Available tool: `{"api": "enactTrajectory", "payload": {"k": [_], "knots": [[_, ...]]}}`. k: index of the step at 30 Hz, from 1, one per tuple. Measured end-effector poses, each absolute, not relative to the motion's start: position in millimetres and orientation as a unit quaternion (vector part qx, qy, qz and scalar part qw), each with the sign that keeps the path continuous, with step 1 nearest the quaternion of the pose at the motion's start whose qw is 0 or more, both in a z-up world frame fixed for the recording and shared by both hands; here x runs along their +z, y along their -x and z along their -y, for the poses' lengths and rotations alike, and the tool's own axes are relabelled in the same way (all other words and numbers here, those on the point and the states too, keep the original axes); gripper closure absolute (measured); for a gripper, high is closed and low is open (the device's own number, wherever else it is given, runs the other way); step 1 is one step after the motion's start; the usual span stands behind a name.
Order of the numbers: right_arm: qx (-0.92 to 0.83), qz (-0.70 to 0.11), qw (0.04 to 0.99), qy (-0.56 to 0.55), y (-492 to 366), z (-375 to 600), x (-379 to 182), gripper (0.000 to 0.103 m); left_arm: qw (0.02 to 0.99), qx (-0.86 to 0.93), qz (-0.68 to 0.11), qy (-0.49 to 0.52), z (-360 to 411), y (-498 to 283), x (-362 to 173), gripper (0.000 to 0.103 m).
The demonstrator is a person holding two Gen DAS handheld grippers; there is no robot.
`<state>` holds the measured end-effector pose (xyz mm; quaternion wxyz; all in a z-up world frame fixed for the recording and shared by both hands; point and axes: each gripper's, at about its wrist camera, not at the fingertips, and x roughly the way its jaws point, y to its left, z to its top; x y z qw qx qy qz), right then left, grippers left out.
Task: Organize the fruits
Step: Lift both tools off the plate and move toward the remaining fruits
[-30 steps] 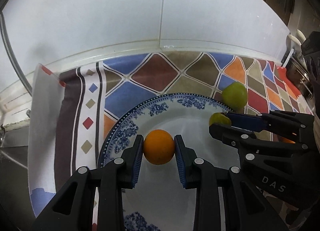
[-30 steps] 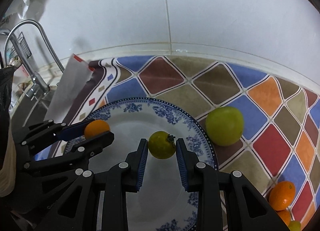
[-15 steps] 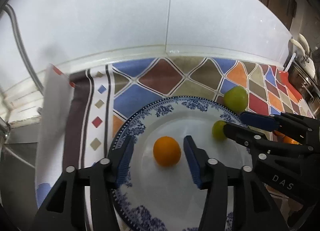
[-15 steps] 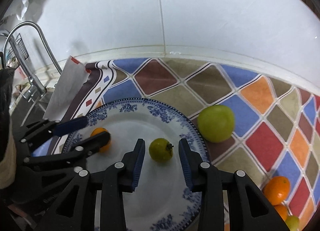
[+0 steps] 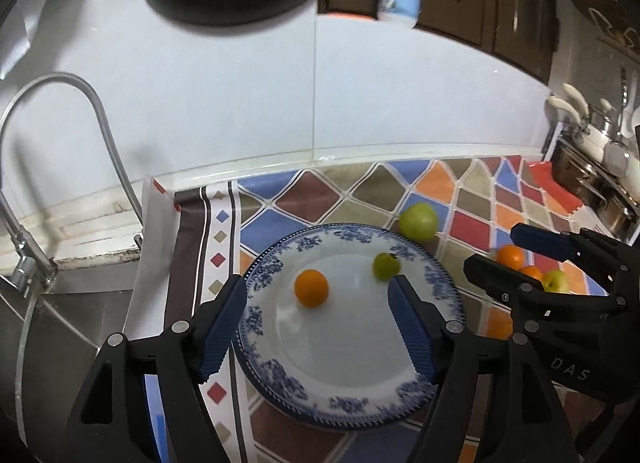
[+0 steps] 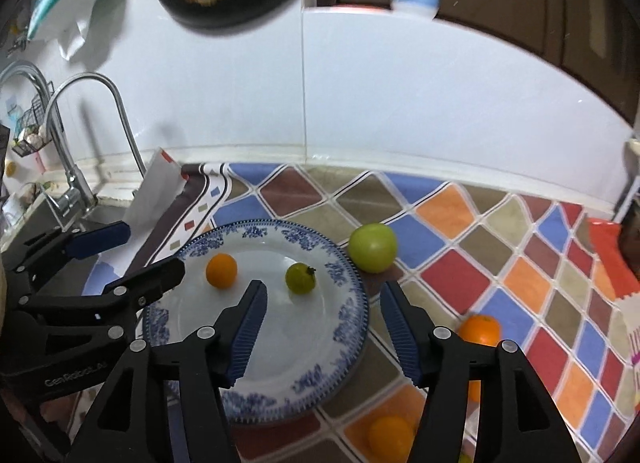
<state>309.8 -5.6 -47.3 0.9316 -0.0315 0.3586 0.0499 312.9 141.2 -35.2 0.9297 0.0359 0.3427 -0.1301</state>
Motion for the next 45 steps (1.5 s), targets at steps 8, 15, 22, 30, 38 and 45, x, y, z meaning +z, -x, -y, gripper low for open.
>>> {"api": "enactTrajectory", "payload": {"k": [8, 15, 22, 30, 38, 45], "knots": [[0.015, -0.318, 0.947, 0.029, -255.9, 23.5, -21.8, 0.034, 0.939, -0.151, -0.305, -0.047, -123.6, -269.6, -16.0, 0.023], [-0.009, -0.294, 0.956, 0.013, -215.5, 48.4, -4.4, 0.034, 0.943, -0.173, -0.278, -0.052, -101.2, -237.6, -3.3, 0.018], [-0.024, -0.288, 0.957, 0.015, -182.0, 72.8, -0.4, 0.034, 0.947, -0.183, -0.257, -0.061, -74.7, -211.8, -0.3, 0.016], [-0.026, -0.303, 0.952, 0.021, -159.1, 106.0, -12.0, 0.034, 0.948, -0.180, -0.248, -0.084, -42.0, -193.2, -6.6, 0.015], [-0.034, -0.324, 0.945, 0.010, -150.8, 136.7, -33.4, 0.034, 0.936, -0.220, -0.242, -0.130, -5.4, -183.5, -27.0, 0.018], [-0.018, -0.344, 0.939, 0.022, -149.0, 148.9, -54.9, 0.035, 0.914, -0.271, -0.257, -0.160, 23.6, -186.1, -54.2, 0.034]]}}
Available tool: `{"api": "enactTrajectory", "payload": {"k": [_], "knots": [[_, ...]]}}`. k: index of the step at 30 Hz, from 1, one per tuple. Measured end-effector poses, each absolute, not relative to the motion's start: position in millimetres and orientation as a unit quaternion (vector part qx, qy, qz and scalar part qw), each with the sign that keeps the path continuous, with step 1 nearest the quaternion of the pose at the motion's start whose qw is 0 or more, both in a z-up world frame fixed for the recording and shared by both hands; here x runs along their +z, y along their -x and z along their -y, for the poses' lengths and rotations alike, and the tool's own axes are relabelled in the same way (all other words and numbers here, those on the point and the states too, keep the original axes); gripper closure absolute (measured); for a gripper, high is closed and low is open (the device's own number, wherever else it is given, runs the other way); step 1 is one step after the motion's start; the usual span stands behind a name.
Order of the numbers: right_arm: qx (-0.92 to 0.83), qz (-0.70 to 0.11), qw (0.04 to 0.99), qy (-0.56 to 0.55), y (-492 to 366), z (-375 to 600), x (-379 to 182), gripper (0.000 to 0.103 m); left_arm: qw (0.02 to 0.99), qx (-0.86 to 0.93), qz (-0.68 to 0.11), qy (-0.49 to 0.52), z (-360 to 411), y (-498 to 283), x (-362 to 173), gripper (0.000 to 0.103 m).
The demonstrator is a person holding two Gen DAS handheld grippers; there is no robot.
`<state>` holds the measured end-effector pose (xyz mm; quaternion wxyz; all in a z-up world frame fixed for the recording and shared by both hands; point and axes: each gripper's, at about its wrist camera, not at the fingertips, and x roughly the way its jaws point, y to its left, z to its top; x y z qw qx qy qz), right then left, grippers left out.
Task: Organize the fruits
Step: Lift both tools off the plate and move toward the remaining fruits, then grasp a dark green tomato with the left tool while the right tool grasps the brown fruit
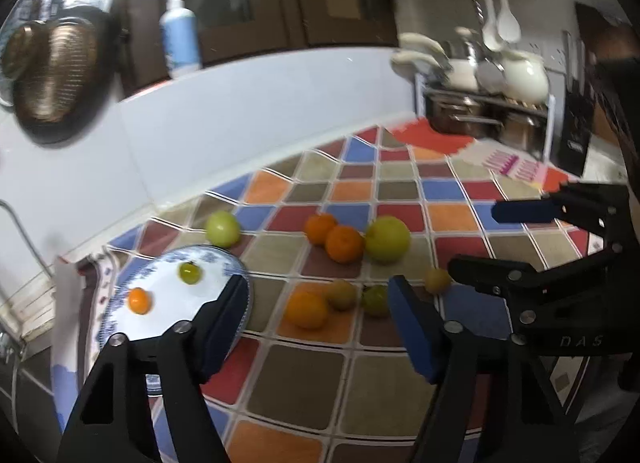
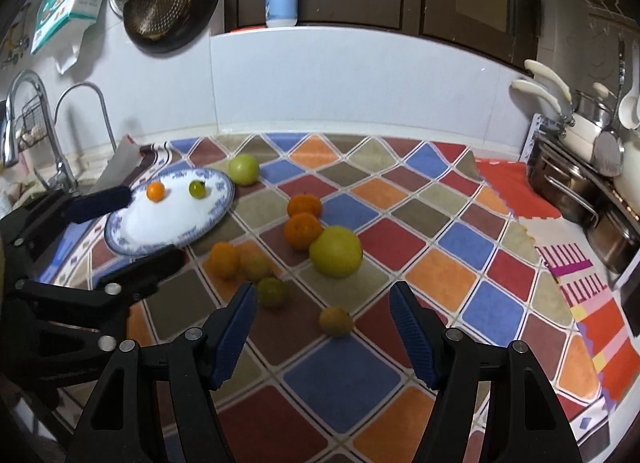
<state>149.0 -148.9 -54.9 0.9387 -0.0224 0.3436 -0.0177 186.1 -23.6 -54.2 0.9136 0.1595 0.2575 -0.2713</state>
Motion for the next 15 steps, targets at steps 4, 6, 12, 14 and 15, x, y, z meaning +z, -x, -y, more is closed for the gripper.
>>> {"api": "enactTrajectory", "payload": {"k": [4, 6, 12, 14, 15], "knots": [[-0.016, -0.358, 0.933, 0.023, -153.7, 156.9, -67.4, 0.039, 0.902, -0.288, -0.279, -0.163, 35.4, -193.4, -69.0, 0.042], [-0.013, -0.365, 0.931, 0.020, -157.3, 160.5, -72.4, 0.043, 0.895, -0.297, -0.290, -0.161, 40.1, -196.1, -76.7, 0.044], [0.019, -0.398, 0.917, 0.007, -170.6, 170.3, -91.9, 0.057, 0.880, -0.312, -0.316, -0.169, 53.5, -203.4, -95.7, 0.055], [0.029, -0.408, 0.913, 0.003, -175.5, 172.5, -98.4, 0.059, 0.876, -0.311, -0.330, -0.165, 56.7, -207.8, -100.9, 0.059], [0.034, -0.412, 0.910, 0.002, -178.2, 173.4, -101.5, 0.060, 0.875, -0.311, -0.334, -0.162, 57.2, -209.9, -102.2, 0.061]]}}
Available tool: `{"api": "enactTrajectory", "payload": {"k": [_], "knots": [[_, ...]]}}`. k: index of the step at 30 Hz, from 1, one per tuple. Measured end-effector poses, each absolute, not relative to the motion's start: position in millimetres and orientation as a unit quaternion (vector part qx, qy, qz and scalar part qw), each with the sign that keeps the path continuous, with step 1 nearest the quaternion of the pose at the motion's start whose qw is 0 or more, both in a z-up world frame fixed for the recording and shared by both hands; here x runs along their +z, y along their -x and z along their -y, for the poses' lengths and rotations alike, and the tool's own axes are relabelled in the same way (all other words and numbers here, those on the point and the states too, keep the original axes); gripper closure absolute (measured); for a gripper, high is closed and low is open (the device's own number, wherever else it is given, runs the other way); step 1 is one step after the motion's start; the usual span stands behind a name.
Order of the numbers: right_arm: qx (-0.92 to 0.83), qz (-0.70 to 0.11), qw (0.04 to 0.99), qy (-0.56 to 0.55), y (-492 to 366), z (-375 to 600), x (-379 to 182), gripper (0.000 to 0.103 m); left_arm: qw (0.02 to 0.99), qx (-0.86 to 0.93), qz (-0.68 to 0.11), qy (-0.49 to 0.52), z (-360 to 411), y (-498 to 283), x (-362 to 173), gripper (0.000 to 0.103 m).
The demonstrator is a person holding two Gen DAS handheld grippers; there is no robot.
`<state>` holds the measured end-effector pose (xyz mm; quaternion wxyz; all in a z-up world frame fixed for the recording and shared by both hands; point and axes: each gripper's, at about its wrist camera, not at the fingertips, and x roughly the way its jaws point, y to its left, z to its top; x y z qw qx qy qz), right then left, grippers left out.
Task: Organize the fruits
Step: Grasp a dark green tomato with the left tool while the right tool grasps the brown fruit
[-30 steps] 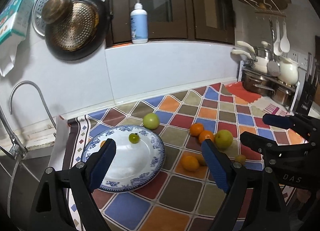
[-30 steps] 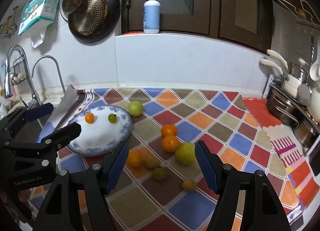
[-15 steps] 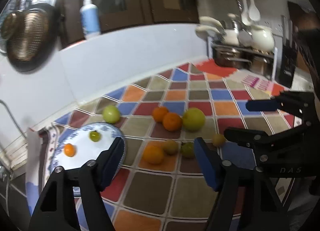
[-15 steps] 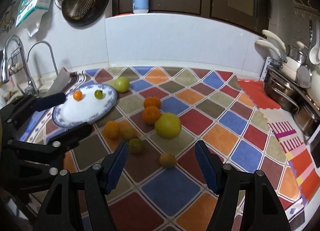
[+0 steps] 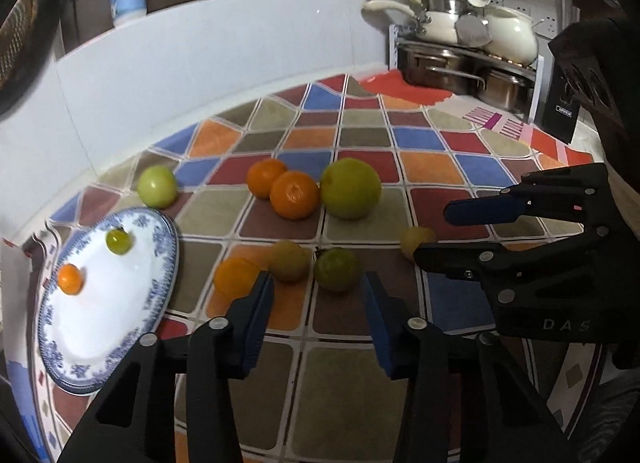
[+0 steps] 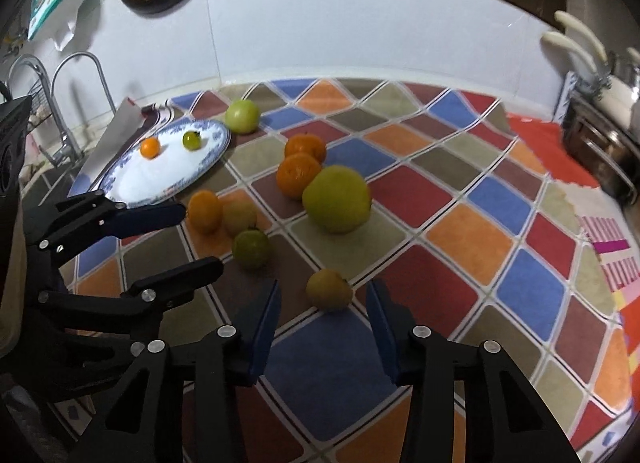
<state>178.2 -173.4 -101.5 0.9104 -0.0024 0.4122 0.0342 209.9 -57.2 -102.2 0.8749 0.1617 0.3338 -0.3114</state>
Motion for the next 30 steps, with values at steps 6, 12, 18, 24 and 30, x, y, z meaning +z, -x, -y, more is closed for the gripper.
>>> {"api": "enactTrajectory", "payload": {"k": [6, 12, 18, 24, 30], "knots": [[0.055, -0.426, 0.903, -0.003, -189.4, 179.2, -111.3, 0.066, 0.873, -0.310, -0.348, -0.144, 62.7, -219.6, -105.6, 0.065], [0.080, -0.438, 0.895, -0.025, -195.0, 187.3, -116.8, 0.074, 0.870, -0.309, -0.361, -0.135, 72.6, -223.2, -108.5, 0.066], [0.078, -0.437, 0.896, -0.032, -192.9, 195.5, -114.2, 0.074, 0.865, -0.297, -0.377, -0.148, 84.6, -228.4, -114.3, 0.070], [0.076, -0.431, 0.898, -0.033, -192.2, 199.6, -110.9, 0.074, 0.862, -0.286, -0.388, -0.157, 89.6, -231.3, -118.8, 0.074], [0.080, -0.426, 0.901, -0.035, -188.7, 199.9, -105.6, 0.074, 0.871, -0.281, -0.378, -0.139, 83.5, -224.1, -105.5, 0.074]]}}
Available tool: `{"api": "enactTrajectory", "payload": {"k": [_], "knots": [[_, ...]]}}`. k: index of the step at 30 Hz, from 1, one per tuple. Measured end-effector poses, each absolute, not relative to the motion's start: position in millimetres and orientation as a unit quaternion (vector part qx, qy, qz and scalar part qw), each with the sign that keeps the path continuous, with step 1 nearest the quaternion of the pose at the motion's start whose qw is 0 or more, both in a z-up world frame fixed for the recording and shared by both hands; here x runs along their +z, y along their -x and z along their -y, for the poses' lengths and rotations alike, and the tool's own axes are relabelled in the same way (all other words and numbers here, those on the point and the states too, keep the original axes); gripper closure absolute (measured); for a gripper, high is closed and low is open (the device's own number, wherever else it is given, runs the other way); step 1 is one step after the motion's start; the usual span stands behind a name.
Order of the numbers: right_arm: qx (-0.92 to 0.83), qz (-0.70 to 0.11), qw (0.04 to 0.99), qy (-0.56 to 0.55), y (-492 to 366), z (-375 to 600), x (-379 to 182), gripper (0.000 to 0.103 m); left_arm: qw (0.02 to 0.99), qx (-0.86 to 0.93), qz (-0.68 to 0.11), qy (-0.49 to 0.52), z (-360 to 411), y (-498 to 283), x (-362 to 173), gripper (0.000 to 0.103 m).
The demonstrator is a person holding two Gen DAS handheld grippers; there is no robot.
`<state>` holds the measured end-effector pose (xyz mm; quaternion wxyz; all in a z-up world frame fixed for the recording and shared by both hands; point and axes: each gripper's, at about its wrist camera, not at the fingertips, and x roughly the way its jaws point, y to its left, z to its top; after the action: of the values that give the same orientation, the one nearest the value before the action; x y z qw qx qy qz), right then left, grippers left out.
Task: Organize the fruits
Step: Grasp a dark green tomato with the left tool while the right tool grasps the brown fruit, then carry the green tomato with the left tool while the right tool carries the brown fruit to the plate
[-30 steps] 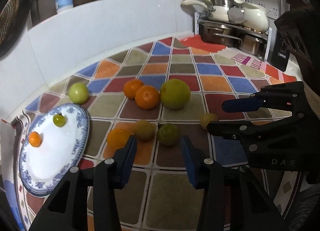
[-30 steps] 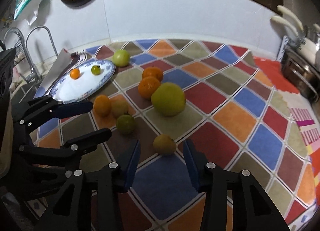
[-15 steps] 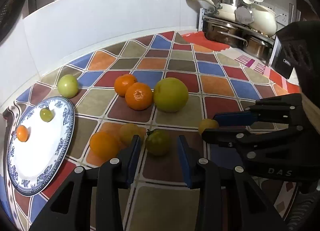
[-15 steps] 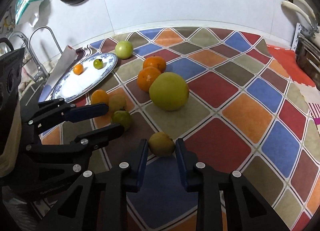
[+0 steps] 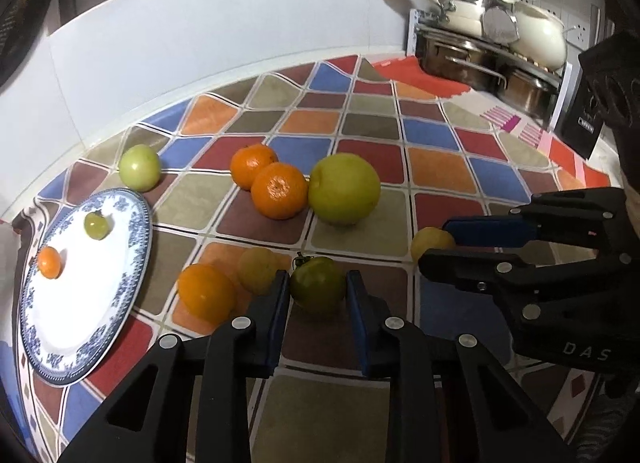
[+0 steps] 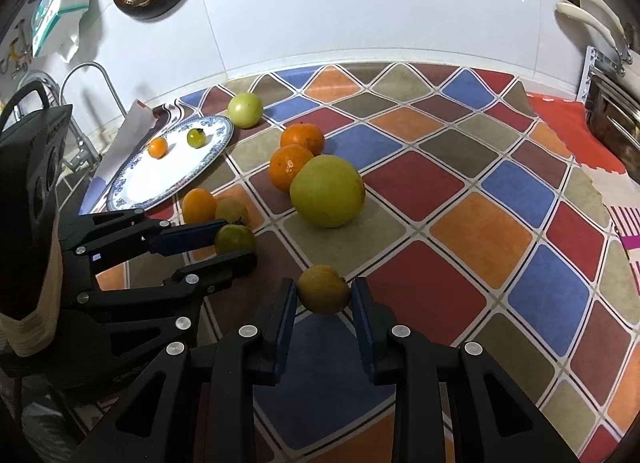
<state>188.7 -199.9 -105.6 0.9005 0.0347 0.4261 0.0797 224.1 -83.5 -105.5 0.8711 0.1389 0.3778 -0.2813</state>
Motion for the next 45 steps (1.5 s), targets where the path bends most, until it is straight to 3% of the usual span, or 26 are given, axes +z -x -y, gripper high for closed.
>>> {"api": "enactTrajectory", "payload": {"k": [24, 45], "knots": [[0.144, -0.331, 0.932, -0.021, -185.4, 126.6, -36.9, 0.074, 0.929, -0.194, -0.305, -0.072, -19.1, -194.6, -22.5, 0.074], [0.208, -0.309, 0.928, -0.008, -257.5, 28.3, -23.3, 0.074, 0.948, -0.103, -0.295, -0.053, -112.1, -240.6, -21.7, 0.074]]}}
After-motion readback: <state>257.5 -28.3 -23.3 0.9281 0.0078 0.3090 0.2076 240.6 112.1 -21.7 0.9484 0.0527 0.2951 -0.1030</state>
